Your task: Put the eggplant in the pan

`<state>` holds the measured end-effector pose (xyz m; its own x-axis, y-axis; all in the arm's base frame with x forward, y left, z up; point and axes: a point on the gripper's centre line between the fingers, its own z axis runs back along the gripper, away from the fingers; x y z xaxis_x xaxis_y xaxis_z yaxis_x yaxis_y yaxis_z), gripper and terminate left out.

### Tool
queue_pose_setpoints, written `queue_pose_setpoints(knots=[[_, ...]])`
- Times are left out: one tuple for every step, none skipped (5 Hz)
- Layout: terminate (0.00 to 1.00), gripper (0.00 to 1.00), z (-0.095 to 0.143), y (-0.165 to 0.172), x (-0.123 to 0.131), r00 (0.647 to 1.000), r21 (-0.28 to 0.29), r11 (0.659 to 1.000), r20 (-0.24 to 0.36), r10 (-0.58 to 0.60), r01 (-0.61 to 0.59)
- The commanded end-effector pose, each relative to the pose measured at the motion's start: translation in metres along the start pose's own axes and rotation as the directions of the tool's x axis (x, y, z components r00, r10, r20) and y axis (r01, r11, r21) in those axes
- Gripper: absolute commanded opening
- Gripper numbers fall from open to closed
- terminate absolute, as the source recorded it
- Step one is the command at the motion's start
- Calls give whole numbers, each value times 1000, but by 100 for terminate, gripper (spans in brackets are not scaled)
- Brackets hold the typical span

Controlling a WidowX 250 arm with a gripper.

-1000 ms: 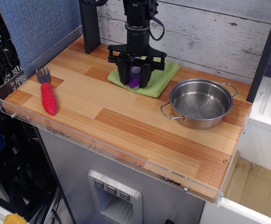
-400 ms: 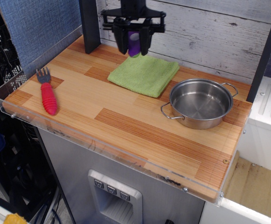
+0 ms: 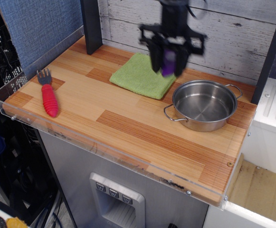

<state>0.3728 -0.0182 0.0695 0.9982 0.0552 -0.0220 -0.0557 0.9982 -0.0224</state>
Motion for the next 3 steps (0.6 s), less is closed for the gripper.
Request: queue_pose_setpoints(knots=[[0, 0, 6, -35, -26, 993, 15, 993, 34, -117, 117], [0, 0, -3, -46, -33, 988, 16, 988, 15, -151, 151], [0, 0, -16, -54, -34, 986, 9, 986, -6, -166, 166]])
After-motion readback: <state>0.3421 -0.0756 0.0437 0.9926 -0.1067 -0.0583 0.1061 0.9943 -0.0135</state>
